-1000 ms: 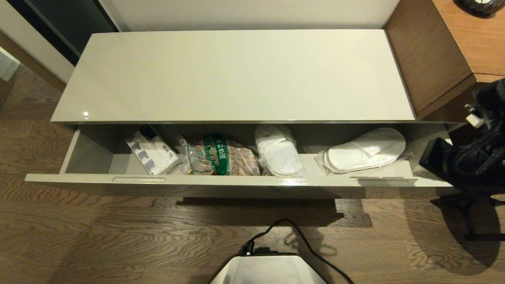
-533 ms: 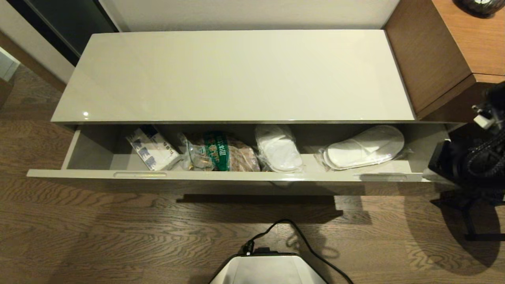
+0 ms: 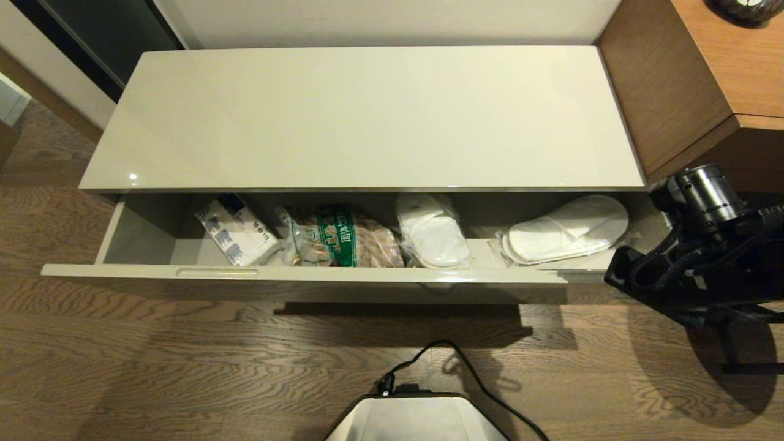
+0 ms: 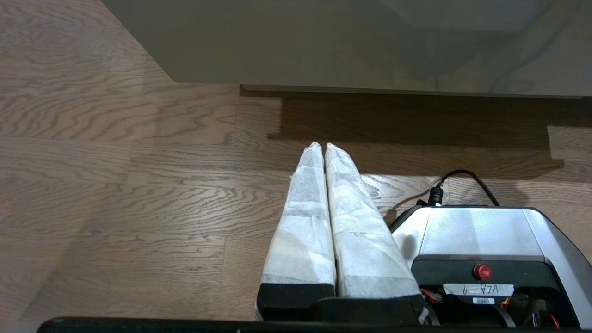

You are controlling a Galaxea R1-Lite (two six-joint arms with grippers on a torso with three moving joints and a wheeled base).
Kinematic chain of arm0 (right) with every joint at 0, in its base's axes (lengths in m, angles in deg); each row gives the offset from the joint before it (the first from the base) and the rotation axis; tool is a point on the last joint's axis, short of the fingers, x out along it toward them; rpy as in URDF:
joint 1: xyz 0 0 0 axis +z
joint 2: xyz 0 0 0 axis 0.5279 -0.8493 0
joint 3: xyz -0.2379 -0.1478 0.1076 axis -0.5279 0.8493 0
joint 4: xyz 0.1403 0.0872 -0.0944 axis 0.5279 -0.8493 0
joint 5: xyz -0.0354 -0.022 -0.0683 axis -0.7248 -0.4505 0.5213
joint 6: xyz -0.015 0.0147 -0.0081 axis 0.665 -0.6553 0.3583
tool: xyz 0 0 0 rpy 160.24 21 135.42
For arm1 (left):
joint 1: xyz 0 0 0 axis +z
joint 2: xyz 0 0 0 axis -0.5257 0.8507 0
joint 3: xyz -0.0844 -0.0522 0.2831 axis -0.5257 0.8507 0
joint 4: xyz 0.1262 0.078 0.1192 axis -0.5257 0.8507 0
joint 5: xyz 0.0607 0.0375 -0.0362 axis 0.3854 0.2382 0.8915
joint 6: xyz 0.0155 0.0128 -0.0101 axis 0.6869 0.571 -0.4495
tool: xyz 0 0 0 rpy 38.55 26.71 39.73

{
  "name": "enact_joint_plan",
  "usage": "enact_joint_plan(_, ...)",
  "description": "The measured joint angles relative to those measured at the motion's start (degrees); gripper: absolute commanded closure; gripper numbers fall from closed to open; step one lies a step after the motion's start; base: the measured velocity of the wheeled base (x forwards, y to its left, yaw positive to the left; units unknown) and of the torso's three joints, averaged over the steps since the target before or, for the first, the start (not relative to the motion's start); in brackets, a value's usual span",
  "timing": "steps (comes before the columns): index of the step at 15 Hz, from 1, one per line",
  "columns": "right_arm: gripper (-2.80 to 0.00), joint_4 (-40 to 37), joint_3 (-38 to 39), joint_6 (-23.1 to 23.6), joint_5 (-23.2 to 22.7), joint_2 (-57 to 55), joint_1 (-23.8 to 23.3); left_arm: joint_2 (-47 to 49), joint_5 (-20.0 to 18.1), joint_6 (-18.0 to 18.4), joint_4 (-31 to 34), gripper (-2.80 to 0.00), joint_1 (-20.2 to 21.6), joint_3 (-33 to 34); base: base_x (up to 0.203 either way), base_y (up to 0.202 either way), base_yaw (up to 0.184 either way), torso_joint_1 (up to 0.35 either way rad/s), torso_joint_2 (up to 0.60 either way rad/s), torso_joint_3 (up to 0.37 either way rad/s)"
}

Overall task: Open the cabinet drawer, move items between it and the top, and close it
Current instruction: Close the drawer

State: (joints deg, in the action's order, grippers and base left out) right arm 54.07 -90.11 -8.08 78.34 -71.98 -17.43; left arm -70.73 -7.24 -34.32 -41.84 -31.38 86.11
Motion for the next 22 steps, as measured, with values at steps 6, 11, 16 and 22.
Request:
enact_joint_plan(6, 0.00, 1.90, -10.57, -0.05, 0.06, -4.41, -1.90, 0.00, 0.00, 0.01, 0.00, 0.00, 0.00, 0.00, 0.000, 0.000, 0.000, 0.000, 0.00, 0.000)
enact_joint_plan(11, 0.00, 2.57, -17.48, -0.13, 1.29, -7.03, -2.64, -0.02, -0.01, 0.01, 0.00, 0.00, 0.00, 0.00, 0.000, 0.000, 0.000, 0.000, 0.00, 0.000)
enact_joint_plan(16, 0.00, 1.85, -17.94, 0.11, 1.27, -7.82, -2.83, 0.00, 0.01, 0.01, 0.00, 0.00, 0.00, 0.00, 0.000, 0.000, 0.000, 0.000, 0.00, 0.000)
enact_joint_plan(22, 0.00, -3.13, -19.93, 0.72, 1.11, -4.01, -2.56, -0.02, -0.01, -0.01, 0.00, 0.00, 0.02, 0.00, 0.000, 0.000, 0.000, 0.000, 0.00, 0.000)
